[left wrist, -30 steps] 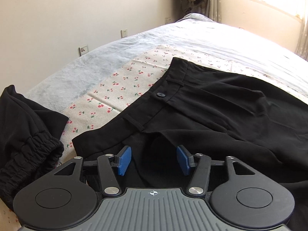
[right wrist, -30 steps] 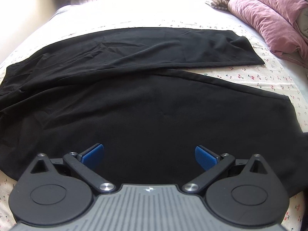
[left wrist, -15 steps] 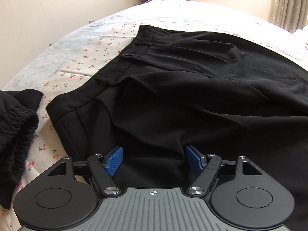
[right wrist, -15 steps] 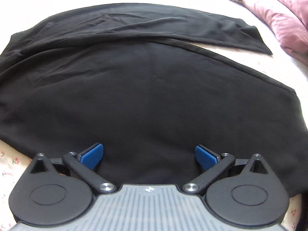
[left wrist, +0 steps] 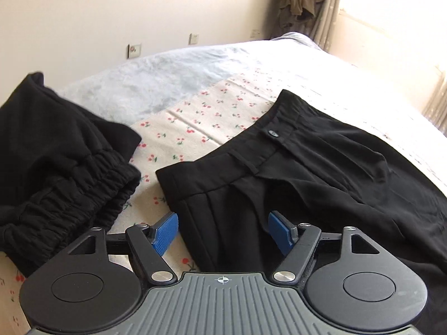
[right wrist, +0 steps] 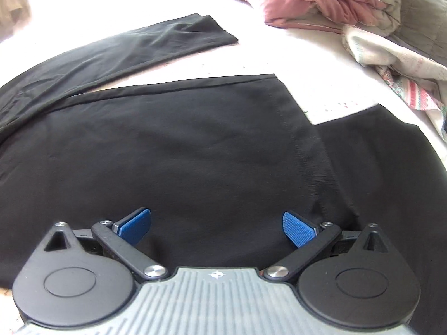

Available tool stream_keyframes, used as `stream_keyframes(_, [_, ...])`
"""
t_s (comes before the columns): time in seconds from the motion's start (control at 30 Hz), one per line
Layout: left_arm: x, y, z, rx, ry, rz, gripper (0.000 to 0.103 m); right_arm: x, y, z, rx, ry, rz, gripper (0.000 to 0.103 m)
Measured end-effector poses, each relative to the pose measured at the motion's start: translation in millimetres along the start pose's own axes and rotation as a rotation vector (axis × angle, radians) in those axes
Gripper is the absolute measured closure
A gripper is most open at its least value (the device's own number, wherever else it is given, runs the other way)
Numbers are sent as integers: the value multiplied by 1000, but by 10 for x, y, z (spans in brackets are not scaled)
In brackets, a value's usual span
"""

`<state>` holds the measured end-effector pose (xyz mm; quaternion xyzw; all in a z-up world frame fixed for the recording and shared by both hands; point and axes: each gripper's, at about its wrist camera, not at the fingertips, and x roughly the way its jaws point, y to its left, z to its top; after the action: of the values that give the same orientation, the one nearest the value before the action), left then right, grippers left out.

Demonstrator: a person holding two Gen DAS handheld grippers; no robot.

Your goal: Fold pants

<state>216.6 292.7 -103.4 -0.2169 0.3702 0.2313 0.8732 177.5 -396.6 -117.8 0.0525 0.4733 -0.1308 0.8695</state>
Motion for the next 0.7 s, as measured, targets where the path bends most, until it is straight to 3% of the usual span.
stream_keyframes(0.1, [94,254,-4,-137,59,-45,32,-132,387,-38,-140,-30,66,13])
stream_keyframes(0.2, [147,248,-42,-126,65,-36,31,-205,709,-79,-234,-30,129,13])
stream_keyframes(0.3, [322,222,-89,-156,120,-44,30,-195,962,-160,-303,11,232,13])
stream_keyframes(0.4, [399,116,-63,-116,63,-29,33,-45,1168,-257,-312,67,250,12])
stream_keyframes(0.43, [422,66,-55,-70,52,-25,60,-55,1241,-294,-336,39,223,12])
stream_keyframes(0.5, [434,-9,-47,-27,42,-9,90,-78,1321,-313,-366,5,204,12])
stream_keyframes(0.6, [299,46,-4,-101,5,-9,96,-53,1265,-263,-336,10,199,12])
stream_keyframes(0.7, [100,161,103,-100,-100,71,100,-32,1182,-231,-307,8,168,12])
